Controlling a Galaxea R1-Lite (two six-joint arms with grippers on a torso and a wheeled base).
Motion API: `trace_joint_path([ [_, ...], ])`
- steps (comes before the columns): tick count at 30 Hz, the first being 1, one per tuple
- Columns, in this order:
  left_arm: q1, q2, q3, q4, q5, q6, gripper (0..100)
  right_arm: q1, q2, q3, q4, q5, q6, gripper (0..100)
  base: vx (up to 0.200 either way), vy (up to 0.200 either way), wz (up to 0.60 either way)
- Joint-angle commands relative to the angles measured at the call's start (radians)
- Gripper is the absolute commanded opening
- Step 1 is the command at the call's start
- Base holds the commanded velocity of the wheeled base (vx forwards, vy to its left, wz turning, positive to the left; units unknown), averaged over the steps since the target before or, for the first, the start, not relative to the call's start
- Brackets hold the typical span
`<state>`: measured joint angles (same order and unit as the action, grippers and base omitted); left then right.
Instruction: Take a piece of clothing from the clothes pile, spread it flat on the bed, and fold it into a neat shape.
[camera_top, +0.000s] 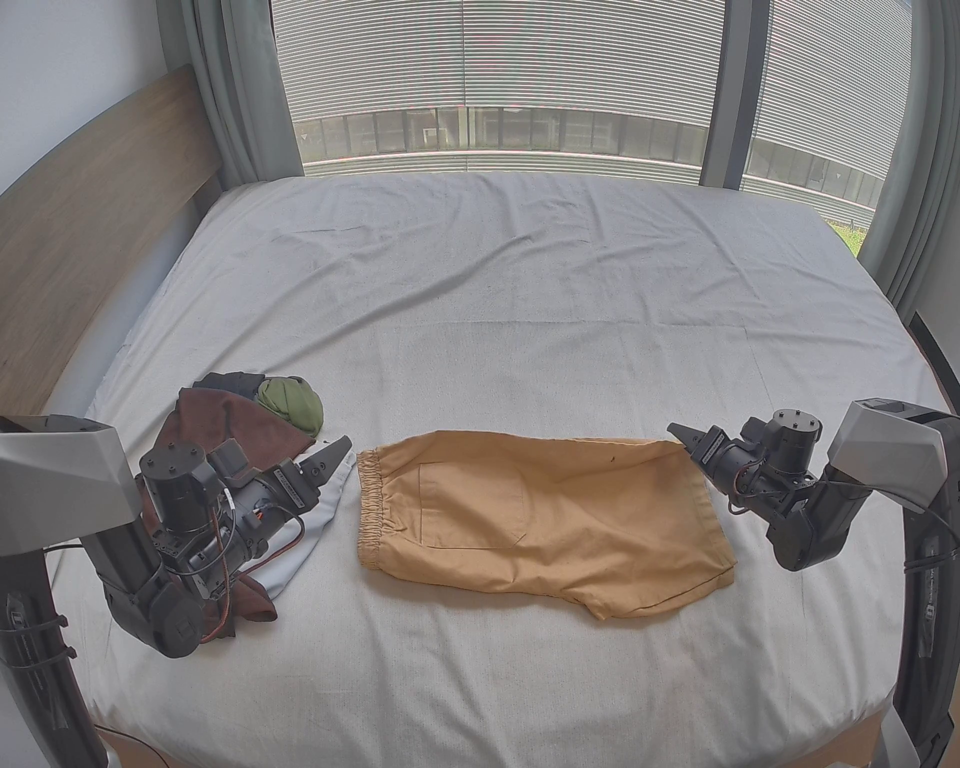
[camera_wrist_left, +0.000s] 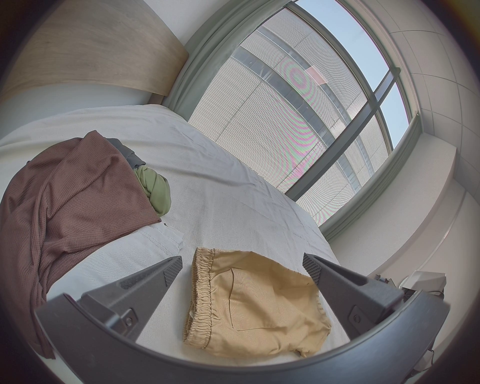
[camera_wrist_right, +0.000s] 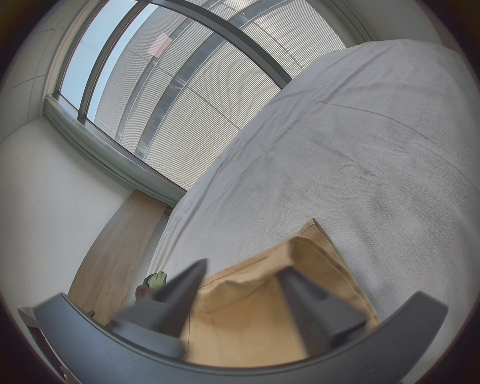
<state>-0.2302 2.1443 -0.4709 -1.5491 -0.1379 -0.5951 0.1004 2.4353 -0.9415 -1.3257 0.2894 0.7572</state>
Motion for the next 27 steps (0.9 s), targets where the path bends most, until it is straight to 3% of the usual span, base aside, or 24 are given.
trace_joint_path([
  [1, 0.000, 0.005, 0.003, 0.000, 0.000, 0.000, 100, -0.005, -0.009, 0.007, -0.016, -0.001, 0.014, 100, 0.000, 0.000, 0.00],
  [10, -0.008, 0.026, 0.011, 0.000, 0.000, 0.000, 100, -0.015, -0.035, 0.095, -0.167, -0.019, 0.057, 100, 0.000, 0.000, 0.00],
  [24, -0.012, 0.052, 0.061, 0.000, -0.025, -0.003, 100, 0.012, -0.084, 0.159, -0.178, -0.016, 0.044, 100, 0.000, 0.000, 0.00],
  [27, -0.021, 0.091, 0.080, 0.000, -0.039, -0.002, 100, 0.028, -0.134, 0.202, -0.193, -0.013, -0.004, 100, 0.000, 0.000, 0.00],
])
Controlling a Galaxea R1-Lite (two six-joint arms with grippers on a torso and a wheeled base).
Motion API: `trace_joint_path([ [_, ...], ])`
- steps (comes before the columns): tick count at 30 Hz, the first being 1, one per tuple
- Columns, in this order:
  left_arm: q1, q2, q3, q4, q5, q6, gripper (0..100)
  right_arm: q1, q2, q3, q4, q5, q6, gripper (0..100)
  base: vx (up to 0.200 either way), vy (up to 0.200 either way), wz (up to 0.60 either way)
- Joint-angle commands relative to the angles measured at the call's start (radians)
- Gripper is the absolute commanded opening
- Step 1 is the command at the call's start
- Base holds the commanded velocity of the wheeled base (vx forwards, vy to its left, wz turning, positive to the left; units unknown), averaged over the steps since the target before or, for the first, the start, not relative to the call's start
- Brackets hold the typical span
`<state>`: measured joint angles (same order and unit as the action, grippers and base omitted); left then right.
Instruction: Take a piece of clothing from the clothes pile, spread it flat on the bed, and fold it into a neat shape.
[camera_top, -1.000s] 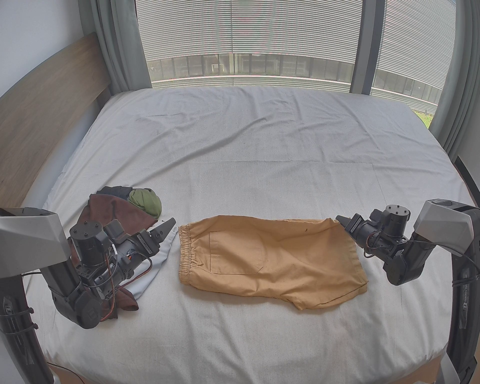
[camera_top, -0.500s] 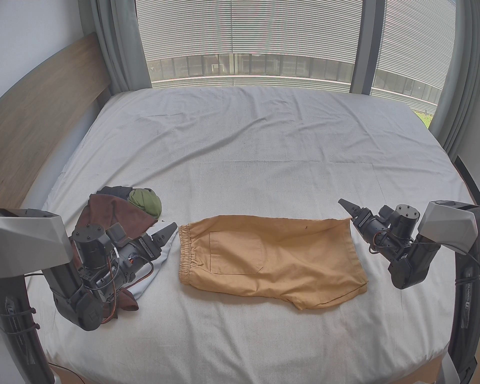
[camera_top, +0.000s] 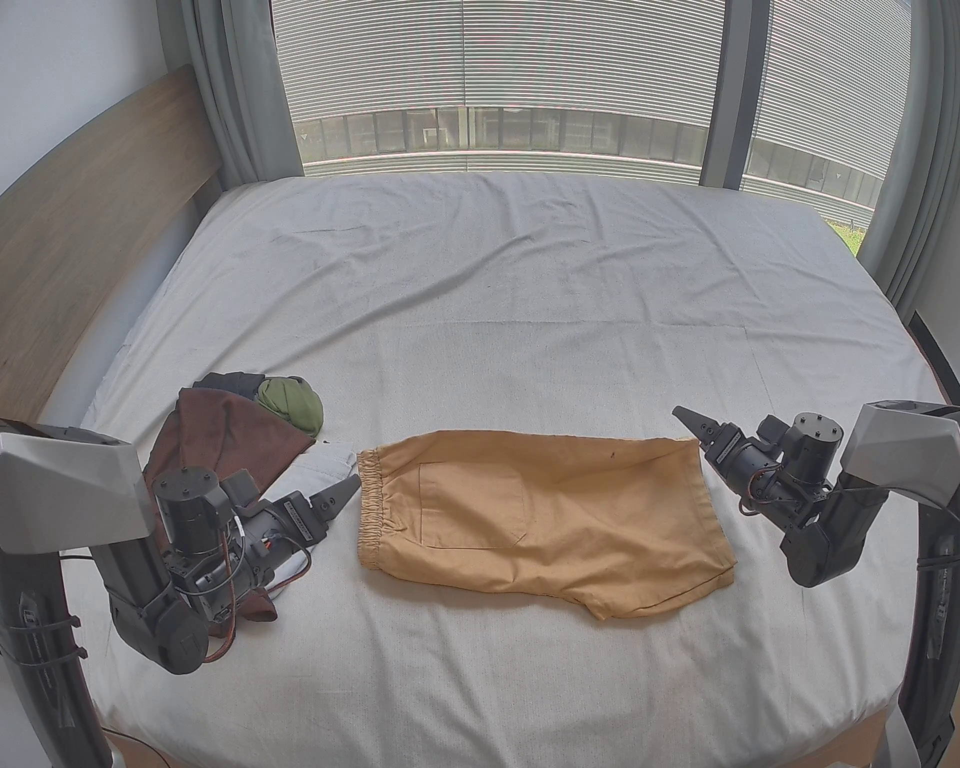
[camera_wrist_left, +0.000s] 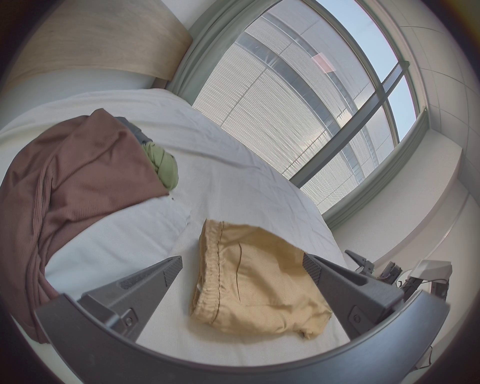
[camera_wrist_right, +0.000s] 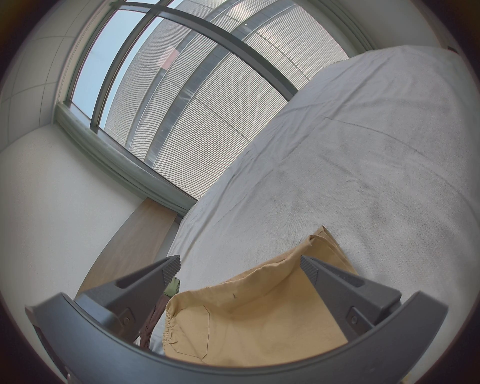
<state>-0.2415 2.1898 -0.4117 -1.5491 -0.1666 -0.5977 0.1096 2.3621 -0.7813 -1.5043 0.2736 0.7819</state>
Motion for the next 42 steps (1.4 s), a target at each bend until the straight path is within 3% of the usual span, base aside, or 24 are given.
trace_joint_path([
  [1, -0.013, 0.051, 0.024, 0.000, -0.013, 0.001, 100, 0.024, -0.072, 0.051, -0.021, 0.002, -0.036, 100, 0.000, 0.000, 0.00],
  [10, -0.032, 0.105, 0.011, 0.000, -0.021, -0.010, 100, 0.102, -0.173, 0.129, -0.033, 0.004, -0.066, 100, 0.000, 0.000, 0.00],
  [15, -0.032, 0.130, -0.018, 0.001, -0.025, -0.030, 100, 0.102, -0.167, 0.129, -0.033, 0.004, -0.099, 100, 0.000, 0.000, 0.00],
  [25, -0.050, 0.275, -0.116, 0.001, -0.022, -0.036, 100, 0.113, -0.164, 0.139, -0.034, 0.004, -0.099, 100, 0.000, 0.000, 0.00],
  [42, -0.067, 0.366, -0.222, 0.012, -0.017, -0.079, 100, 0.113, -0.161, 0.137, -0.034, 0.002, -0.102, 100, 0.000, 0.000, 0.00],
])
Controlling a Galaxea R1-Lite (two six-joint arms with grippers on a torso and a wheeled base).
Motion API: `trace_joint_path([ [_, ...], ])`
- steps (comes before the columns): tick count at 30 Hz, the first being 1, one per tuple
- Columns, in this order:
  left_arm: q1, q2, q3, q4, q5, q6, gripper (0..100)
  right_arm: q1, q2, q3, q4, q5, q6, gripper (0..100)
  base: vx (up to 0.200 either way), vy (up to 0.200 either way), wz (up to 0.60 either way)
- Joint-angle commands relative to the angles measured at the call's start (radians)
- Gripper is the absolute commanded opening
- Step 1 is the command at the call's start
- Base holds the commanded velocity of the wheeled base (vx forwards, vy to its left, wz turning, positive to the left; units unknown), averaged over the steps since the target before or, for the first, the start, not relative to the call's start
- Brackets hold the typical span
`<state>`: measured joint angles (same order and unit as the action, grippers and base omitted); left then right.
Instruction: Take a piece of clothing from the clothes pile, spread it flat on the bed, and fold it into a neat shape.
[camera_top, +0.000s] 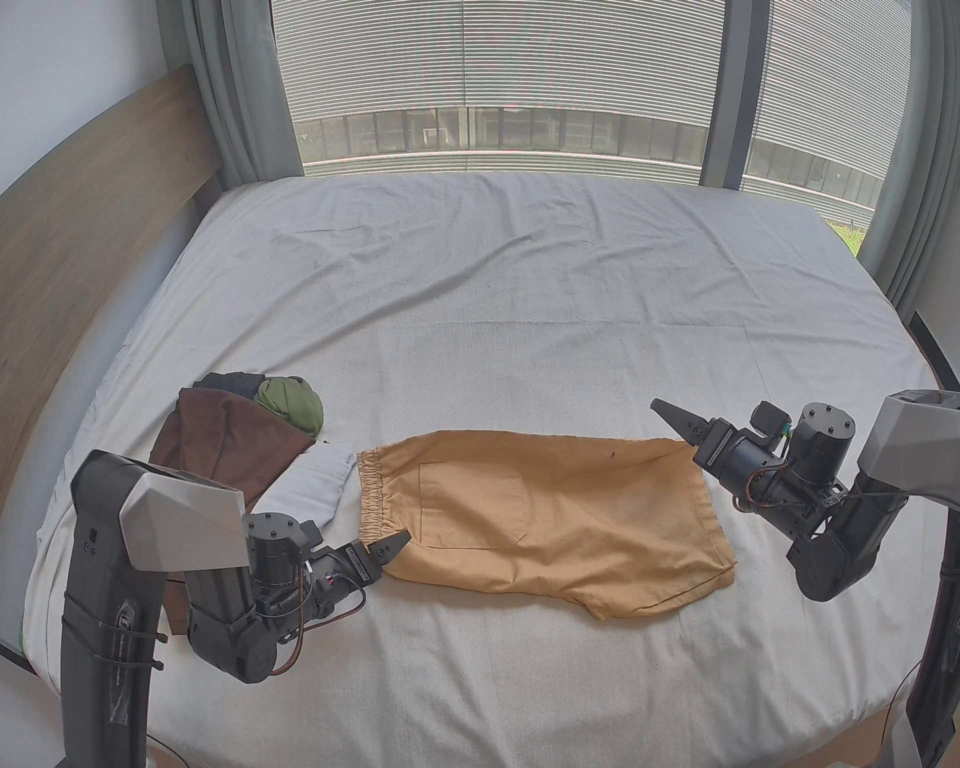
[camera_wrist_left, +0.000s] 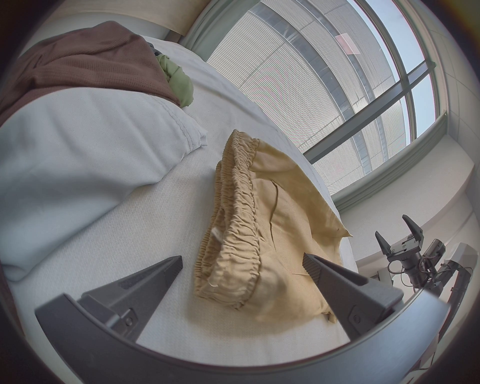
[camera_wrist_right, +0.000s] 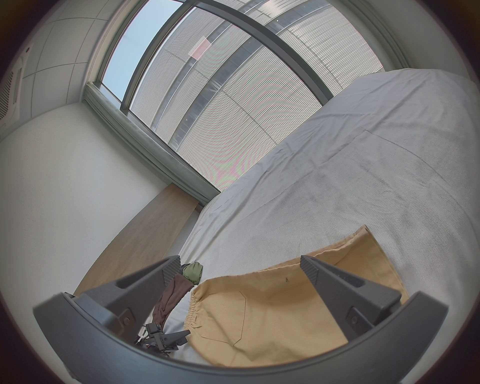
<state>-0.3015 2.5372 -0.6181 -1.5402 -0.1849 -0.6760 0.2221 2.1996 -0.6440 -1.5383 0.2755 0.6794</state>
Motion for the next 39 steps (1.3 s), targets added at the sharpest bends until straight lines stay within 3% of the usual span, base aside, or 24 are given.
trace_joint_path([
  [1, -0.008, 0.020, -0.020, 0.005, 0.001, -0.001, 100, 0.000, 0.002, 0.000, 0.000, 0.001, 0.000, 100, 0.000, 0.000, 0.00],
  [9, -0.034, 0.020, -0.083, 0.049, -0.004, -0.005, 100, 0.000, 0.002, 0.000, 0.000, 0.001, 0.000, 100, 0.000, 0.000, 0.00],
  [16, -0.051, 0.021, -0.146, 0.066, -0.001, -0.065, 100, 0.000, 0.002, 0.000, 0.000, 0.001, 0.000, 100, 0.000, 0.000, 0.00],
  [37, -0.007, 0.020, -0.166, 0.065, 0.016, -0.094, 100, 0.002, 0.014, 0.000, -0.002, -0.001, -0.001, 100, 0.000, 0.000, 0.00],
  [38, -0.008, 0.020, -0.166, 0.065, 0.016, -0.094, 0, 0.000, 0.014, 0.001, -0.002, -0.001, -0.001, 100, 0.000, 0.000, 0.00],
  [39, -0.010, 0.020, -0.166, 0.066, 0.016, -0.094, 0, 0.000, 0.014, 0.001, 0.000, -0.001, -0.001, 100, 0.000, 0.000, 0.00],
])
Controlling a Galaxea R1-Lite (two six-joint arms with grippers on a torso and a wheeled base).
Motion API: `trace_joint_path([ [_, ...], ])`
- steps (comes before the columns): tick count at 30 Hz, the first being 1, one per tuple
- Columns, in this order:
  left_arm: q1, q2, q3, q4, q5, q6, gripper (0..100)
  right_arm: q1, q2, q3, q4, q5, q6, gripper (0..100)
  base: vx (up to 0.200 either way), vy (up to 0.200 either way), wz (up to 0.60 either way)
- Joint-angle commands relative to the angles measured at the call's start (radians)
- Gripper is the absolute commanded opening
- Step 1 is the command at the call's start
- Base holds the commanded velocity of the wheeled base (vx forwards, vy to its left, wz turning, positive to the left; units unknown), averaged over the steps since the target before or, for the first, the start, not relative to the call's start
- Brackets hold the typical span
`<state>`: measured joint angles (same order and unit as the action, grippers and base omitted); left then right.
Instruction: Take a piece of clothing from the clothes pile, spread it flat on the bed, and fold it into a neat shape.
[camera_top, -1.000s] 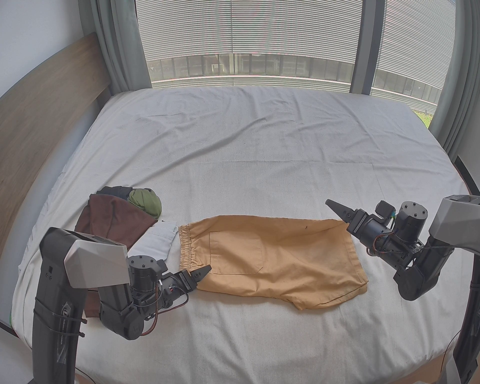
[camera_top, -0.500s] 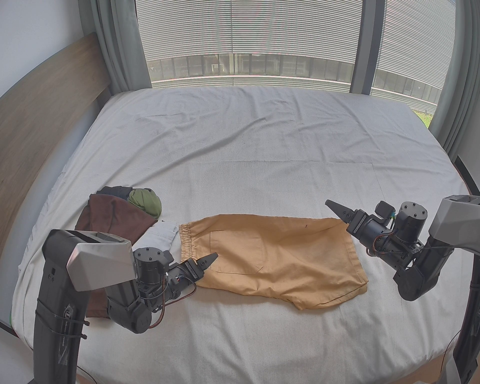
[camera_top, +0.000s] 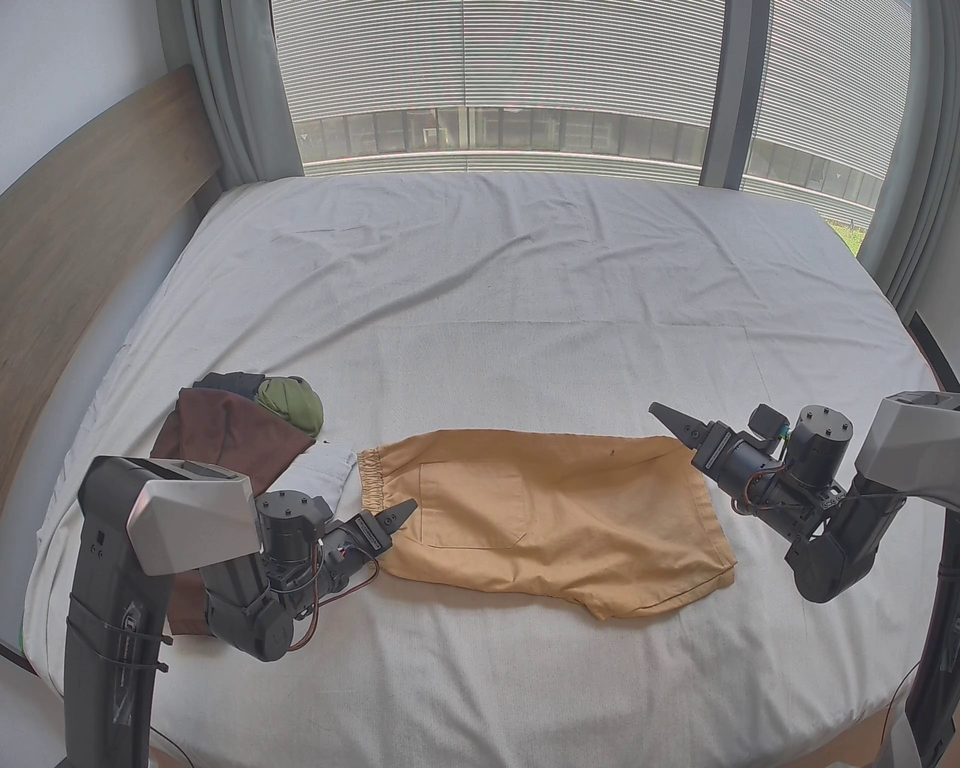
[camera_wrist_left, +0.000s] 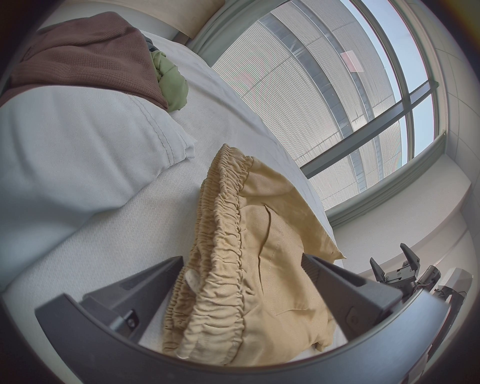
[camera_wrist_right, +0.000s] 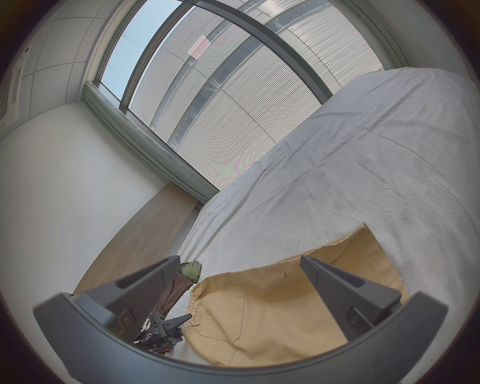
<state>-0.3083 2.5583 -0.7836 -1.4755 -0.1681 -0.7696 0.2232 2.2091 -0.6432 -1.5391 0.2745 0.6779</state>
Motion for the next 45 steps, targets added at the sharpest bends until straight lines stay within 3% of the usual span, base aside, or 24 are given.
trace_joint_path([
  [1, -0.005, 0.000, 0.000, 0.001, -0.001, 0.000, 0, -0.001, 0.004, 0.000, -0.001, 0.000, 0.000, 100, 0.000, 0.000, 0.00],
  [11, 0.000, 0.002, 0.003, -0.008, 0.002, 0.000, 0, 0.001, 0.004, 0.000, -0.001, 0.000, 0.000, 100, 0.000, 0.000, 0.00],
  [19, 0.006, -0.182, 0.147, -0.015, 0.009, 0.018, 0, 0.015, 0.029, 0.004, 0.001, 0.000, -0.001, 100, 0.000, 0.000, 0.00],
  [25, 0.086, -0.268, 0.244, -0.012, -0.010, 0.075, 0, 0.021, 0.057, 0.004, -0.001, 0.000, -0.021, 100, 0.000, 0.000, 0.00],
  [45, 0.271, -0.339, 0.374, -0.031, -0.117, 0.098, 0, 0.073, 0.086, 0.025, -0.001, -0.001, -0.032, 100, 0.000, 0.000, 0.00],
])
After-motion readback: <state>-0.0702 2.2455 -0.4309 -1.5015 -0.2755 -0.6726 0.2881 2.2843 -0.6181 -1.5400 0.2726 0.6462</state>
